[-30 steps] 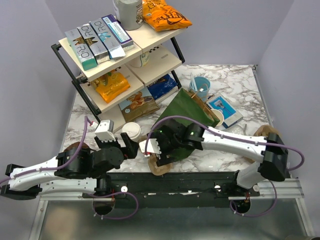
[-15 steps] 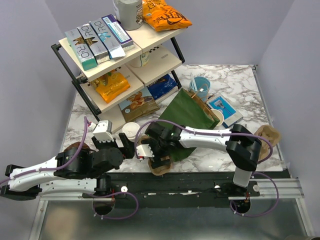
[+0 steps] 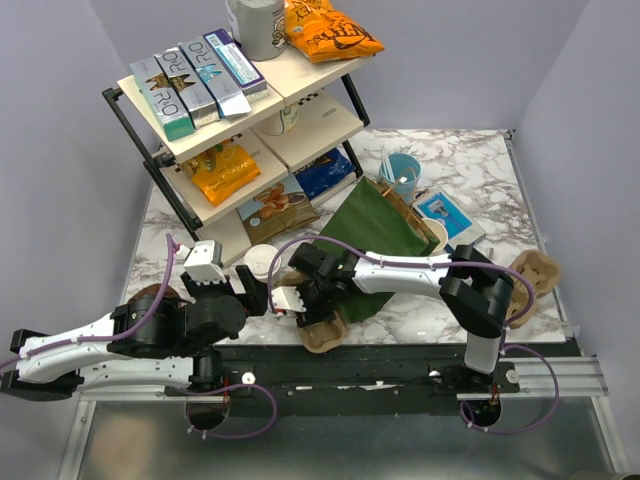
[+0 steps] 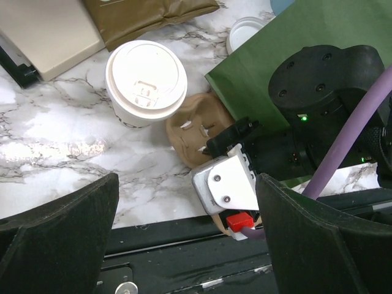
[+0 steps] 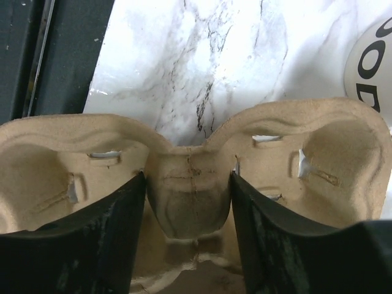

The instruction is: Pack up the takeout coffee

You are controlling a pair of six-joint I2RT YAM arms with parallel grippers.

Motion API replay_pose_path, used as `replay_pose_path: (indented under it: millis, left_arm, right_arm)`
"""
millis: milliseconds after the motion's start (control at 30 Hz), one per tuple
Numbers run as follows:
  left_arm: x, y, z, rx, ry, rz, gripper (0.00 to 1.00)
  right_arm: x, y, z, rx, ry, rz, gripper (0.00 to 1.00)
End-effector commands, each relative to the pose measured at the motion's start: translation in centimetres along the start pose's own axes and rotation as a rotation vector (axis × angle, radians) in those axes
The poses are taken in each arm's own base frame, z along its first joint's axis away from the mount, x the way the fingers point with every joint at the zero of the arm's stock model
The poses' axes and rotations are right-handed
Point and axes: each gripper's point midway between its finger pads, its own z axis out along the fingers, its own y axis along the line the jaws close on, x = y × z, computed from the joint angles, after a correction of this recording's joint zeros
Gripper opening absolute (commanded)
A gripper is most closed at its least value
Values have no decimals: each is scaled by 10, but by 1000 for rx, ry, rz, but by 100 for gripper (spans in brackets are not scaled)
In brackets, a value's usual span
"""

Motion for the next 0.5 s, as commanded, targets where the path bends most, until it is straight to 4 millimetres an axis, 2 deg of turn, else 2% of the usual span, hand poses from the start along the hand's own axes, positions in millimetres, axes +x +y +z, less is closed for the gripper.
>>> replay_pose_path:
  millis: [0, 67, 233, 333, 367, 433, 467]
  left_arm:
    - [-13, -10, -2, 33, -40, -56, 99]
    - [-14, -11, -3, 38, -43, -59, 99]
    - [-16, -10, -3, 42, -51, -66, 99]
    - [-19, -11, -4, 49, -58, -72, 99]
    - [-19, -11, -5, 52, -59, -74, 99]
    - [-21, -12, -5, 58, -64, -73, 99]
    - [-22, -12, -6, 61, -65, -73, 99]
  right_arm:
    - [-18, -6, -3, 13, -58, 12, 60]
    - [-21, -6, -5, 17, -73, 22, 53]
    - [-41, -2, -22, 18, -160, 26, 52]
    - [-54, 8, -33, 8, -234, 28, 52]
    - [-63, 9, -48, 24, -273, 14, 51]
    - [-71, 18, -59, 19, -328, 16, 51]
    - [-81, 19, -75, 43, -373, 0, 51]
